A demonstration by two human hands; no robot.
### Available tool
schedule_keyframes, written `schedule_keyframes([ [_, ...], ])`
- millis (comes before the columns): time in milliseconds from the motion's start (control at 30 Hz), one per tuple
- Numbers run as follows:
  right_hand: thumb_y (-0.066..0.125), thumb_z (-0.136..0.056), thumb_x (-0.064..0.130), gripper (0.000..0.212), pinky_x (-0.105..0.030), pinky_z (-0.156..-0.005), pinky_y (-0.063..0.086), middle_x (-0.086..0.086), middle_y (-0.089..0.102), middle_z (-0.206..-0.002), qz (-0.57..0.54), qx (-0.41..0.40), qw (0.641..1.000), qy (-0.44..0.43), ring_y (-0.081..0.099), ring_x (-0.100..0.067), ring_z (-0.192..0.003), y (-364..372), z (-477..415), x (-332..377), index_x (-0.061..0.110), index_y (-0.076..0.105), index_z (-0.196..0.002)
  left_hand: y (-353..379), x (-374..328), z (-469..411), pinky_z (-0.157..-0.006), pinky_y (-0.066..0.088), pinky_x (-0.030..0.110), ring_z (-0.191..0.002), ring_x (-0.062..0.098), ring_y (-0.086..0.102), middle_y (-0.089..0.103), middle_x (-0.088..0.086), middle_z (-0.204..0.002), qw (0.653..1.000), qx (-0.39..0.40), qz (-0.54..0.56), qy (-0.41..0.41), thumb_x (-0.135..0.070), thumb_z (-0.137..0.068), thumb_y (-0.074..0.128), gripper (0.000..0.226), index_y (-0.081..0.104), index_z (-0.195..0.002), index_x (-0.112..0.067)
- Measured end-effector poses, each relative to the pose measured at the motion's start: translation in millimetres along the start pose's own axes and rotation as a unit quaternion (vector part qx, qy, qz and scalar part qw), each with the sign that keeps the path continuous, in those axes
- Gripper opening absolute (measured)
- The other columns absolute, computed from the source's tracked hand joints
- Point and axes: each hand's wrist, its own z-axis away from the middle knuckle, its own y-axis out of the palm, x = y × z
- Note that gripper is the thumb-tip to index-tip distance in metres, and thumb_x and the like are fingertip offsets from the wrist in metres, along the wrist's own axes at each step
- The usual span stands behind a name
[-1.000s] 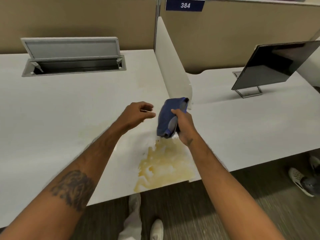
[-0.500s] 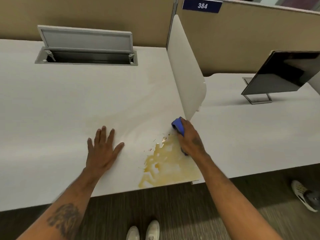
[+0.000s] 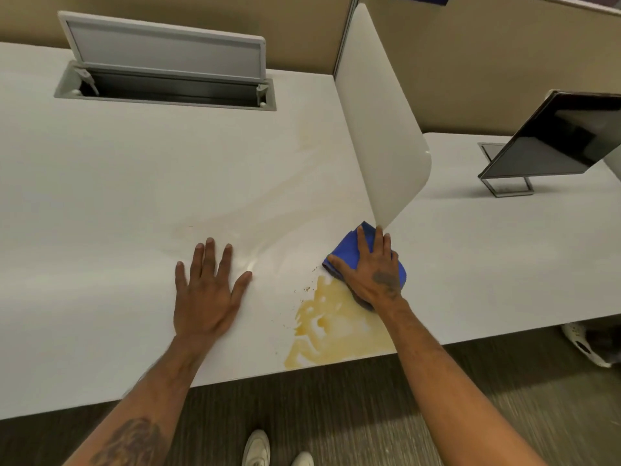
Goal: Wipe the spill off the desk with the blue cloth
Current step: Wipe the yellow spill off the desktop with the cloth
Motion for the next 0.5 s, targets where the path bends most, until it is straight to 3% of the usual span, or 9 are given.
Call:
schedule_keyframes([
  [133, 0.021, -0.070, 0.095, 0.112, -0.049, -0.121, 0.005, -0.011, -0.004, -0.167, 0.015, -0.002, 0.999, -0.033, -0.003, -0.031, -0.153, 8, -2, -3, 0.030, -0.003, -0.158, 7, 2, -2, -0.121, 0.010, 0.054, -0.154, 0.024, 0.006, 0.010, 0.008, -0.166, 1.000, -0.002, -0.008, -0.005, -0.068, -0.094, 0.007, 0.078, 0.014, -0.158, -0.024],
  [267, 0.034, -0.098, 0.059, 0.076, -0.040, -0.123, 0.002, -0.009, 0.002, -0.167, 0.028, -0.028, 0.995, -0.095, 0.002, -0.027, -0.154, 13, 5, -18, 0.022, 0.005, -0.158, 10, 3, -2, -0.121, 0.008, 0.053, -0.154, 0.023, 0.004, 0.008, 0.007, -0.167, 1.000, -0.006, -0.005, -0.006, -0.071, -0.092, 0.005, 0.080, 0.012, -0.158, -0.025],
  [367, 0.033, -0.104, 0.042, 0.064, -0.035, -0.123, 0.004, -0.008, 0.007, -0.167, 0.001, -0.032, 0.996, -0.088, 0.005, -0.023, -0.154, 12, 1, -19, 0.018, 0.009, -0.158, 9, 3, -2, -0.120, 0.009, 0.053, -0.154, 0.023, 0.005, 0.009, 0.007, -0.166, 1.000, -0.007, -0.008, -0.009, -0.072, -0.092, 0.004, 0.081, 0.014, -0.158, -0.025],
  [500, 0.029, -0.105, 0.042, 0.059, -0.039, -0.124, 0.008, -0.010, 0.011, -0.166, 0.001, -0.048, 0.998, -0.049, 0.008, -0.027, -0.153, 9, -14, 1, 0.018, 0.014, -0.158, 10, 2, -2, -0.121, 0.008, 0.053, -0.154, 0.022, 0.003, 0.008, 0.006, -0.167, 1.000, -0.007, -0.010, -0.012, -0.072, -0.092, 0.005, 0.080, 0.013, -0.158, -0.026],
])
